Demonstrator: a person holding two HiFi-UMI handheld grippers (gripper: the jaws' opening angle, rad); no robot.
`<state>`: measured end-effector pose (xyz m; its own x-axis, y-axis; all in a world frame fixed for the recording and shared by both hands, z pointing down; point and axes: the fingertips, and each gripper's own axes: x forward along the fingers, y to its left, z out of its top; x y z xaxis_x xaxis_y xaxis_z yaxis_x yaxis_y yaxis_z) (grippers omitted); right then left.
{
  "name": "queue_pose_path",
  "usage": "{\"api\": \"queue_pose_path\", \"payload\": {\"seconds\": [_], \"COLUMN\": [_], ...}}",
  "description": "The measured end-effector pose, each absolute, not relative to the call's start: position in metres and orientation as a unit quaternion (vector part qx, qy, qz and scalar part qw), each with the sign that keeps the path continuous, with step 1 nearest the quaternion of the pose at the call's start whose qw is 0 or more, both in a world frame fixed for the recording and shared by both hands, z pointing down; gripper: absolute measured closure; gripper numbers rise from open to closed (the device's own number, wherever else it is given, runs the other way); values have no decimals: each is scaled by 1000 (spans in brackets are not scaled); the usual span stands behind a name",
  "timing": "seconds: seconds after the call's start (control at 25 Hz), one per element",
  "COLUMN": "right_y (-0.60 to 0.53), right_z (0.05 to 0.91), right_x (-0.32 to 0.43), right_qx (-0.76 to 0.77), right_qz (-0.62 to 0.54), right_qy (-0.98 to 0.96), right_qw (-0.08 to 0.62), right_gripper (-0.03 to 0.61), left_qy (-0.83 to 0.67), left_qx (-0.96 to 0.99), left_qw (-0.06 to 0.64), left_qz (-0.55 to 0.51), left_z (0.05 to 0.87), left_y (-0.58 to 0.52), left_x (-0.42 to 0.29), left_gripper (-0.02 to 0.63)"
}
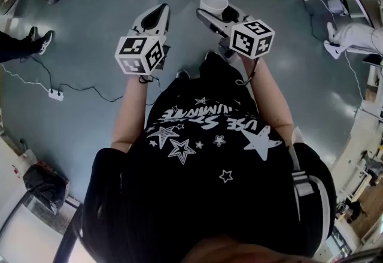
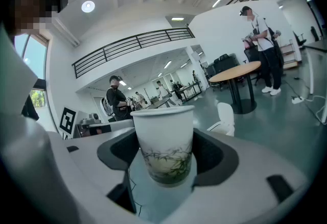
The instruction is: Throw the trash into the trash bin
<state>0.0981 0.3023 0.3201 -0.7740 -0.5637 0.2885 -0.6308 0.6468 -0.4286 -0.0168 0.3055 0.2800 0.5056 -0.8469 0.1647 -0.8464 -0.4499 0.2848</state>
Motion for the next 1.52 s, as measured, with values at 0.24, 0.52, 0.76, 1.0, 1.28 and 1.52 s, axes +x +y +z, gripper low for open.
{"api": "queue_pose_path", "payload": {"seconds": [0.24, 0.52, 0.76, 1.0, 1.28, 1.52], "right_y": [286, 230, 178, 123, 77, 13], "right_z": [325, 333, 341, 342, 345, 363], "right_x": [102, 91, 87, 101, 114, 113], "right_qx": [332, 304, 290, 286, 268, 252], "right_qz": [265, 273, 279, 273, 279, 301], "right_qy": [-904, -911, -914, -916, -919, -916], "right_qw": [59, 54, 55, 65, 75, 86], "right_gripper": [264, 264, 264, 264, 264, 264], "left_qy": [-521, -546, -553, -558, -564, -579], "left_qx": [836, 821, 815, 812, 806, 791], "left_qw": [171, 169, 170, 170, 173, 189], "left_qz": [-2, 14, 31, 34, 38, 53], "left_z": [283, 286, 295, 295, 293, 308], "left_y": [304, 263, 216, 160, 115, 49], "left_x": [-28, -37, -38, -28, -8, -12], "left_gripper": [603, 603, 603, 603, 603, 603]}}
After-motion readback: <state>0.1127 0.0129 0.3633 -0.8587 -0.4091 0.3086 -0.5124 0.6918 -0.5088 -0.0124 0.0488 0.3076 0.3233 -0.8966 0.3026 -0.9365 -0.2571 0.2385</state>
